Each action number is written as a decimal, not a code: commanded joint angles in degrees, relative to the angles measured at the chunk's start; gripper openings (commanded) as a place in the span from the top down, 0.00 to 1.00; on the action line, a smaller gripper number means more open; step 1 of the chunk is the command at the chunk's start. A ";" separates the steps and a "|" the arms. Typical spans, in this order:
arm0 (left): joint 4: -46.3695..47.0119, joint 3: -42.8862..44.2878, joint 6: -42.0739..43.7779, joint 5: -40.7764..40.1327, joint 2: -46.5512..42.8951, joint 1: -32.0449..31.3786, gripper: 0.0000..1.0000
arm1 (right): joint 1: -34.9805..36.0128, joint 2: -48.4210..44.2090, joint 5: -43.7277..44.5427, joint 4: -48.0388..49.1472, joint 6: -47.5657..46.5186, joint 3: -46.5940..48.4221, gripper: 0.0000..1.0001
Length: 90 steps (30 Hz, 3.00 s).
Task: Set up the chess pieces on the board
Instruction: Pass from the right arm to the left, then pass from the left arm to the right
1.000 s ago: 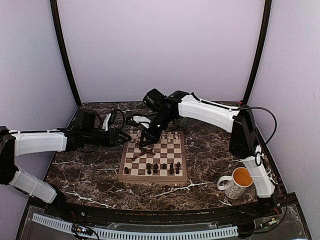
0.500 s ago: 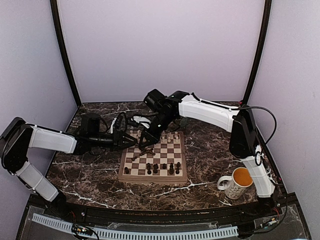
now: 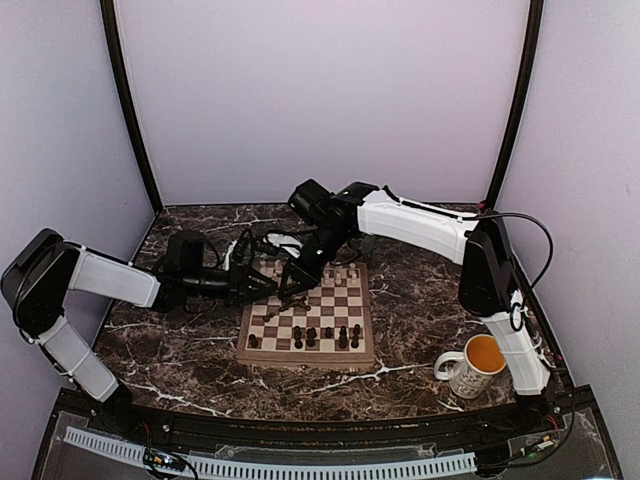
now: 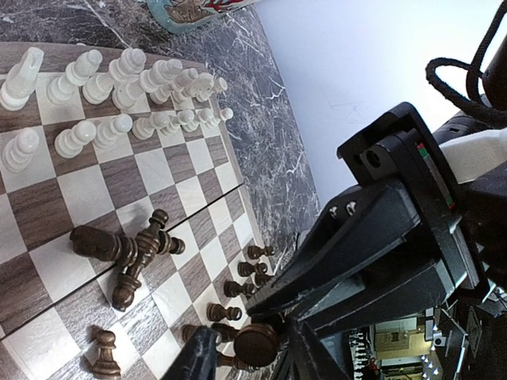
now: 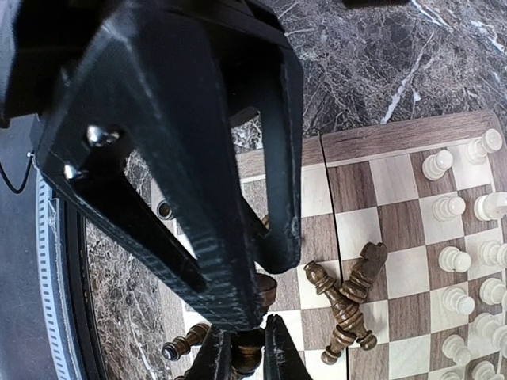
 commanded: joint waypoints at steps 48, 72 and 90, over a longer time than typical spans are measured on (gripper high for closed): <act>29.02 -2.87 -13.40 -12.12 0.11 -0.32 0.84 | -14.30 -15.32 -34.29 40.26 40.33 -27.43 0.51; 35.78 2.06 -16.73 -16.56 6.35 -4.35 0.84 | -12.49 -9.39 -35.78 62.30 61.88 -29.76 0.61; 37.67 1.85 -17.70 -16.97 8.16 -5.34 0.84 | -12.02 -8.79 -36.61 69.70 67.00 -32.80 0.83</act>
